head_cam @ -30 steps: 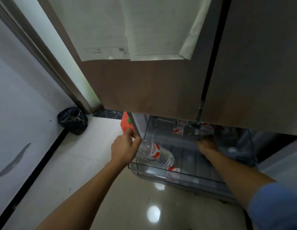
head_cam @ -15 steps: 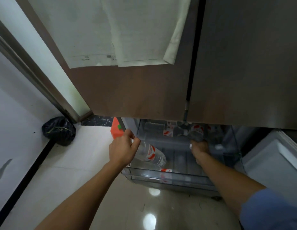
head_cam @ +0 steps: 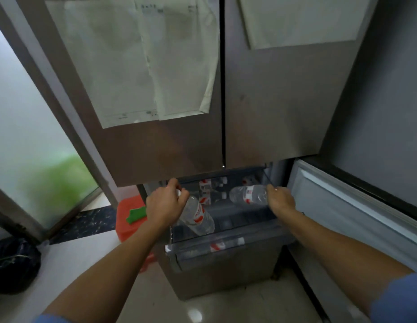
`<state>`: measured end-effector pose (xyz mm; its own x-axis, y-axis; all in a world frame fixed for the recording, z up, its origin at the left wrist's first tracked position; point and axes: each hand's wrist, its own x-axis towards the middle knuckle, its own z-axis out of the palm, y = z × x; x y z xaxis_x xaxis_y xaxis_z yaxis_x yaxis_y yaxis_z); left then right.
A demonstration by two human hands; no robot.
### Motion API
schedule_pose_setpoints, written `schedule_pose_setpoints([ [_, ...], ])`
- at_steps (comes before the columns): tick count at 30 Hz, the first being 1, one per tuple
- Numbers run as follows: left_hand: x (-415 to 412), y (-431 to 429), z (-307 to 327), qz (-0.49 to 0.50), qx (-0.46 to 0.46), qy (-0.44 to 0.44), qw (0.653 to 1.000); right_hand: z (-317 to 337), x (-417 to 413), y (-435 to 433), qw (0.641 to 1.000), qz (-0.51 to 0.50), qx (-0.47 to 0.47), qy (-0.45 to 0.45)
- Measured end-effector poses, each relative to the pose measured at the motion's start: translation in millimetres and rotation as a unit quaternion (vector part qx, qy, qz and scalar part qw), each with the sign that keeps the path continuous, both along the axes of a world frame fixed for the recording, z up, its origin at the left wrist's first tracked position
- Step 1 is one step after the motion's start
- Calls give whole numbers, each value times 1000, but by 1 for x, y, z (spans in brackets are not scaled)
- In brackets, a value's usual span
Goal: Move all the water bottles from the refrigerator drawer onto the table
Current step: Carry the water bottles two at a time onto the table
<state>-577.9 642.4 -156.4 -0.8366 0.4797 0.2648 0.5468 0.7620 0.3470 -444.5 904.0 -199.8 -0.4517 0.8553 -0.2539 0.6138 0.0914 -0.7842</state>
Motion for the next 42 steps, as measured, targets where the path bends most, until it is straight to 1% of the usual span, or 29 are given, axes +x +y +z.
schedule_pose_setpoints([
  [4, 17, -8, 22, -20, 14, 25, 999, 30, 40, -16, 996, 9, 87, 1],
  [7, 32, -16, 41, -7, 28, 39, 999, 54, 64, -29, 986, 32, 161, 4],
  [11, 62, -30, 66, 8, 34, 49, 998, 87, 93, -52, 955, 109, 275, -7],
  [14, 100, -46, 73, 15, 15, 81, 997, 102, 116, -70, 929, 173, 328, -7],
  [17, 142, -69, 68, 31, 6, 82, 996, 100, 140, -88, 906, 236, 352, -7],
  [21, 211, -107, 49, 76, 9, 58, 995, 91, 182, -124, 864, 314, 391, -40],
  [25, 277, -151, 30, 115, -54, 32, 991, 77, 223, -166, 822, 381, 419, -55],
  [28, 318, -184, 31, 146, -80, 8, 986, 68, 239, -199, 788, 438, 430, -53],
  [31, 355, -227, 30, 178, -87, -14, 980, 62, 251, -240, 762, 474, 440, -32],
  [35, 400, -304, 26, 239, -86, -6, 967, 62, 266, -307, 719, 532, 447, -1],
  [42, 505, -458, 37, 343, -77, 24, 936, 77, 314, -459, 678, 577, 446, 91],
])
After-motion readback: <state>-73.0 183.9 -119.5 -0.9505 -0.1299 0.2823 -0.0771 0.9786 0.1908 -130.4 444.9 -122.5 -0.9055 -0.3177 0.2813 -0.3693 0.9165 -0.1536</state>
